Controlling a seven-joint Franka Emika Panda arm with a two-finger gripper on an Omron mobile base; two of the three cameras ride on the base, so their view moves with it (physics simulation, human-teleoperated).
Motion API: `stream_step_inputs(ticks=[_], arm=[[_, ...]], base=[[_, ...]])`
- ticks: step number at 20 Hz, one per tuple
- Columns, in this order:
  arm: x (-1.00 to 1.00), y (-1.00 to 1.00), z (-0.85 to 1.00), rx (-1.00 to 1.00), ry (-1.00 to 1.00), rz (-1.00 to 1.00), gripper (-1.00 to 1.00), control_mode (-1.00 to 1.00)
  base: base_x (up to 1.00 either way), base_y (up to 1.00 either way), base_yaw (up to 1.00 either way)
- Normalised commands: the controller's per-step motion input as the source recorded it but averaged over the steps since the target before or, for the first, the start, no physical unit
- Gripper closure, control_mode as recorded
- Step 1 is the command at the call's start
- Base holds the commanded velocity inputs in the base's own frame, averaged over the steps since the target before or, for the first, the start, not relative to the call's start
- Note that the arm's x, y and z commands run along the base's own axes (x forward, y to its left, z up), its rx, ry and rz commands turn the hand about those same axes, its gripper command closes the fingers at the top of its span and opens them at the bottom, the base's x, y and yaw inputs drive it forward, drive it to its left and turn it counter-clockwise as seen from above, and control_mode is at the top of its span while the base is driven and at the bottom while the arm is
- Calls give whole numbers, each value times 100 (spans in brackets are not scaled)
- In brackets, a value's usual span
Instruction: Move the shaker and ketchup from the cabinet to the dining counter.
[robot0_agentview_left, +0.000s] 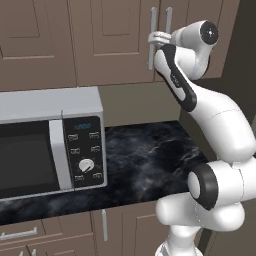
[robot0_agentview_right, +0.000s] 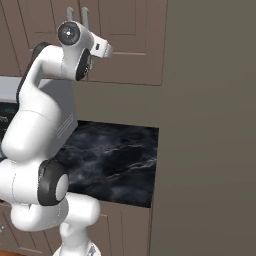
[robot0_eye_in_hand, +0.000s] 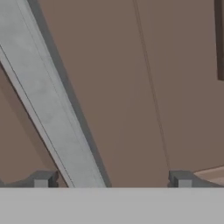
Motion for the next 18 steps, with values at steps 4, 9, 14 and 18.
stream_step_inputs(ticks=[4, 9, 14, 18], arm=[[15, 0, -6, 0, 0, 0, 100, -100], [0, 0, 0, 0, 0, 0, 100, -100], [0, 0, -1, 0, 0, 0, 100, -100], [0, 0, 0, 1, 0, 5, 100, -100]], base=[[0, 0, 0], [0, 0, 0], [0, 0, 0], [0, 0, 0]])
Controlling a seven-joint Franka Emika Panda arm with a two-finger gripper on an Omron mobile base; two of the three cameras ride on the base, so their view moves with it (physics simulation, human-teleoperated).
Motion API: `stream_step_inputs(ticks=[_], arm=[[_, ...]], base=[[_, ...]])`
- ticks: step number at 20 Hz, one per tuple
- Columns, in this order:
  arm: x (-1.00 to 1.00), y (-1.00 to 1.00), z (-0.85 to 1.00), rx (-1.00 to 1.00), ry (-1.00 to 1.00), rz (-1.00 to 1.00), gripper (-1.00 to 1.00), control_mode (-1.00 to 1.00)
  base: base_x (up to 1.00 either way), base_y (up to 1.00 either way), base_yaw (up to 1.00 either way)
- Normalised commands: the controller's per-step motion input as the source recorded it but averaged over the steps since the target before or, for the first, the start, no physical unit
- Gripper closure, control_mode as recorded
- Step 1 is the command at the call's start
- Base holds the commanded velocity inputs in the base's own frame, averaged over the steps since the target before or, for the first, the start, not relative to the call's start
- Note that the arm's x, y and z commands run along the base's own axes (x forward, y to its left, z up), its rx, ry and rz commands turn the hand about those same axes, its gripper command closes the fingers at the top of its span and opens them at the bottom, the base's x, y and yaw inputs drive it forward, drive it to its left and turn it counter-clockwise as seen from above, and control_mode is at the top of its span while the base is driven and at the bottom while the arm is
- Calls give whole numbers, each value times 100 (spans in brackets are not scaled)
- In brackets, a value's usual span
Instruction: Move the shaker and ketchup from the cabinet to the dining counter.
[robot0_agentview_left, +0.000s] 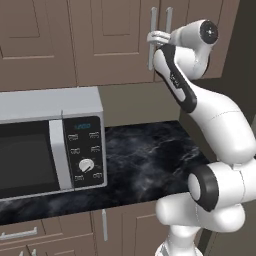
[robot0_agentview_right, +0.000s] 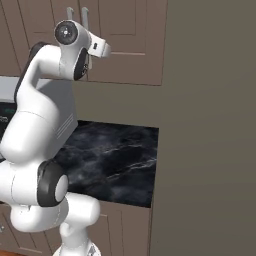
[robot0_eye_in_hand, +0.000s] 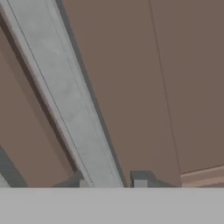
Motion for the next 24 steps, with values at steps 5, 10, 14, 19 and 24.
stream_step_inputs(ticks=[5, 10, 14, 19, 24], arm=[[-63, -21, 0, 0, -8, 18, 100, -100], [-100, -56, 0, 0, -7, 17, 100, -100], [-100, -64, 2, 0, -3, 11, 100, -100], [-98, -51, 0, 0, 0, 5, 100, -100], [-56, -20, 0, 0, 0, 7, 100, -100]], base=[[0, 0, 0], [0, 0, 0], [0, 0, 0], [0, 0, 0], [0, 0, 0]])
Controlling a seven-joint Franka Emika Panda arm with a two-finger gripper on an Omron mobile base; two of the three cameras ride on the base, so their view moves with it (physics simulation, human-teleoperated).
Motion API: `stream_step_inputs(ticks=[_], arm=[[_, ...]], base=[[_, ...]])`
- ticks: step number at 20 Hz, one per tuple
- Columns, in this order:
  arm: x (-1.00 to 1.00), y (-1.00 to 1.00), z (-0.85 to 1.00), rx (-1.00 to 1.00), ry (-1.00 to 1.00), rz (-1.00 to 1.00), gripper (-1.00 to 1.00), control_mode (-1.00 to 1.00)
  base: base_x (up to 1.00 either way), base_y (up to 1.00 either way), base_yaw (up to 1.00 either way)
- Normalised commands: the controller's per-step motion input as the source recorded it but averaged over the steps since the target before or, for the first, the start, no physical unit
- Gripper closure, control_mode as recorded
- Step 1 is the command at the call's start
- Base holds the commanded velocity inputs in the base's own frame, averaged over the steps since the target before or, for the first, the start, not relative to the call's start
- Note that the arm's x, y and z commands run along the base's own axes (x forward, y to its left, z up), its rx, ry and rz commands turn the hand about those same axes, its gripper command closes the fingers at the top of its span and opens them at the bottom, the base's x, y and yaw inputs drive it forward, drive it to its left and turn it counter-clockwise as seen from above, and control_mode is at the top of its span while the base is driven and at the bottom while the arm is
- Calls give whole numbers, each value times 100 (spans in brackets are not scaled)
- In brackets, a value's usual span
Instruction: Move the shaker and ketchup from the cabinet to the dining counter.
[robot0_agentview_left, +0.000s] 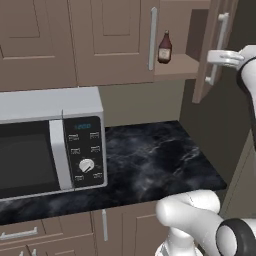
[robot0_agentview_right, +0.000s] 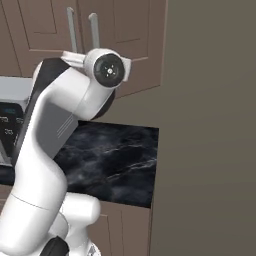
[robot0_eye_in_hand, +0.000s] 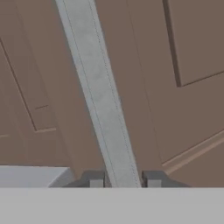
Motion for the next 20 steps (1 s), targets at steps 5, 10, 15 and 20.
stream_step_inputs(ticks=[5, 10, 15, 20], arm=[[-30, 0, 0, 0, 0, 12, -100, -100], [-36, -4, 0, 0, 0, 11, -100, -100], [-45, -42, 0, 1, -7, 12, -100, -100], [-20, -14, 0, 0, 0, 1, -100, -100]], base=[[0, 0, 0], [0, 0, 0], [0, 0, 0], [0, 0, 0]])
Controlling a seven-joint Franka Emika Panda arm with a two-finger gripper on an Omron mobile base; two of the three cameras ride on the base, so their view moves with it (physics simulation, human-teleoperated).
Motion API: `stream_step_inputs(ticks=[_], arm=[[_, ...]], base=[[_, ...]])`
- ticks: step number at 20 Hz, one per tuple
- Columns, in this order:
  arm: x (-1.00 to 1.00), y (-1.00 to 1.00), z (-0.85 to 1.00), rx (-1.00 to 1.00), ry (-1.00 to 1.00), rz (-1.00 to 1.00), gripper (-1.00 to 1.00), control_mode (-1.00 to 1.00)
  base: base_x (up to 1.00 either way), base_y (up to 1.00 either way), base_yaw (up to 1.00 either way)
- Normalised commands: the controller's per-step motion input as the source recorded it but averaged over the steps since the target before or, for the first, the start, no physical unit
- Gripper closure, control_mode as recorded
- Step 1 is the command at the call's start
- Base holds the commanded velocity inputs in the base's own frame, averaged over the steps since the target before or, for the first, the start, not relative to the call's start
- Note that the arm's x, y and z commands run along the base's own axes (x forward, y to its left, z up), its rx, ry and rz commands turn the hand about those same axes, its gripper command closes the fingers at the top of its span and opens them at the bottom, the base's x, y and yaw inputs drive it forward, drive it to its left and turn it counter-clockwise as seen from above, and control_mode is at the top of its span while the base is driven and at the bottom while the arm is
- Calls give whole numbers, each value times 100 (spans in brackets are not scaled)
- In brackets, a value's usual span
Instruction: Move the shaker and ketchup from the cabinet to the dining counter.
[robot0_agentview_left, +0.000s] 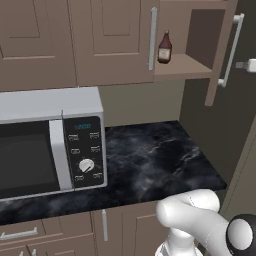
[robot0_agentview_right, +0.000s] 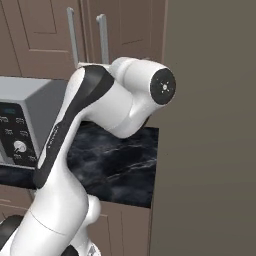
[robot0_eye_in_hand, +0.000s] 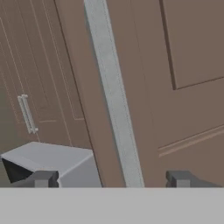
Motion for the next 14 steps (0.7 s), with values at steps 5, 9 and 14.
stream_step_inputs(ticks=[5, 9, 14], arm=[[-14, 1, 0, 0, 0, -1, -100, -100], [-33, 24, 2, -2, 0, -13, -100, -100], [-25, 44, 0, -7, 0, -24, -100, -100]], base=[[0, 0, 0], [0, 0, 0], [0, 0, 0]])
